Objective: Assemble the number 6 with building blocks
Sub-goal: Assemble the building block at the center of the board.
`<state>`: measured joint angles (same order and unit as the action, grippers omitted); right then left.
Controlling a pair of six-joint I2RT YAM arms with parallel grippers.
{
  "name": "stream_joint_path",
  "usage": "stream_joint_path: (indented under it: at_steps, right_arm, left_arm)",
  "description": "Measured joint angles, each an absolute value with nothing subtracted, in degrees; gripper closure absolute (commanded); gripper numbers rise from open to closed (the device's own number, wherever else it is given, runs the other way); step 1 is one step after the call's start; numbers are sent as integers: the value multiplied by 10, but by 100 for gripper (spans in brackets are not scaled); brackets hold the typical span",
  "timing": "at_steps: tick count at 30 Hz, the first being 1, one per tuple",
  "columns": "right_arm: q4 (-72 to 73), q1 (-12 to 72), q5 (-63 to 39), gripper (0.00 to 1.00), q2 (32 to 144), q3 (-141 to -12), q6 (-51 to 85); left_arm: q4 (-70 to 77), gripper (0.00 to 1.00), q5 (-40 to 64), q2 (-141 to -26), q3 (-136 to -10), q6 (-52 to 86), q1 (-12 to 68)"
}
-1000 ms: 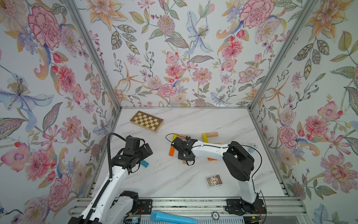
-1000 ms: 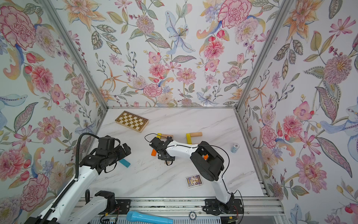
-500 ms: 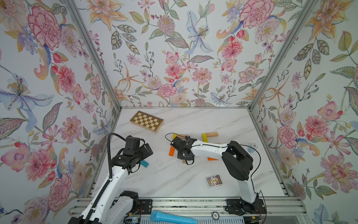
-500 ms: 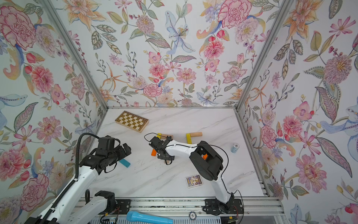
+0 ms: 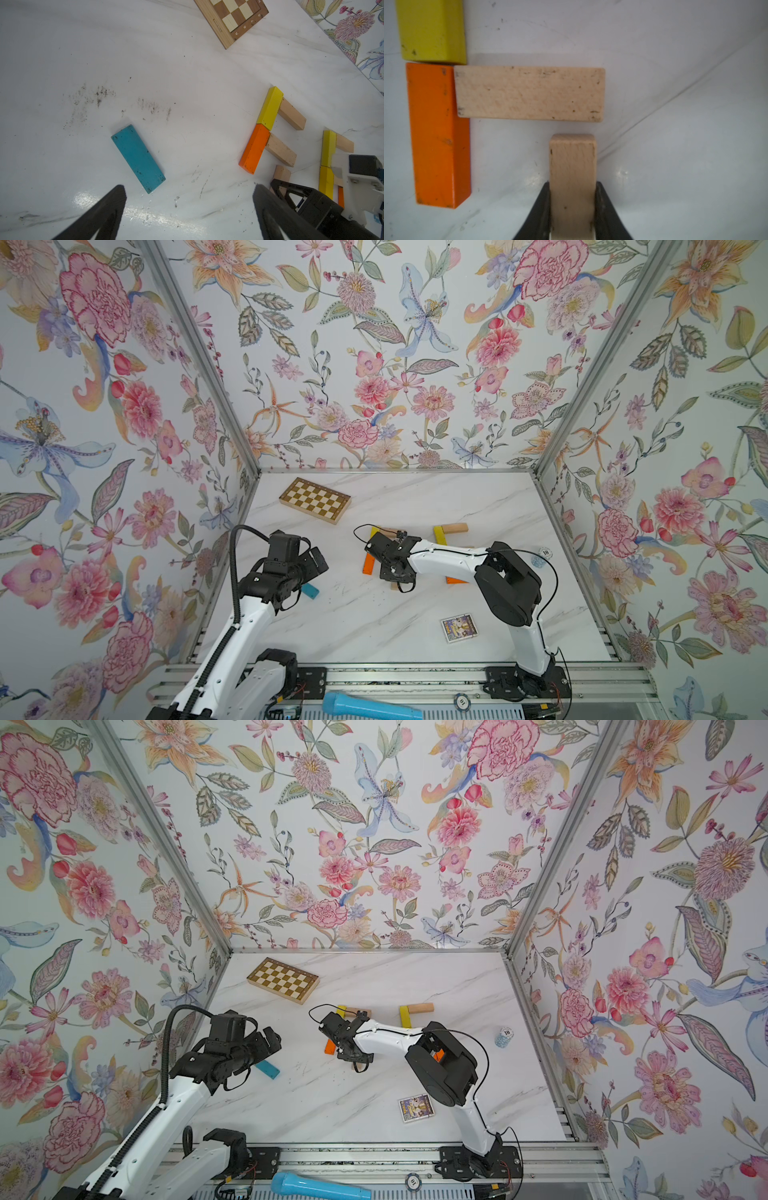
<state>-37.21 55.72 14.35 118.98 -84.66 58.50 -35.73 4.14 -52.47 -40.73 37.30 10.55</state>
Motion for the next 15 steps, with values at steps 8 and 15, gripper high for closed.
stream_joint_path:
  at_steps: [8, 15]
  right_arm:
    - [-377, 557, 146, 70, 1193, -851, 585]
    - [-379, 557, 148, 70, 1194, -852, 585]
  left_arm:
    - [-357, 1, 41, -525, -407, 373, 105]
    - [-357, 1, 41, -525, -407, 373, 105]
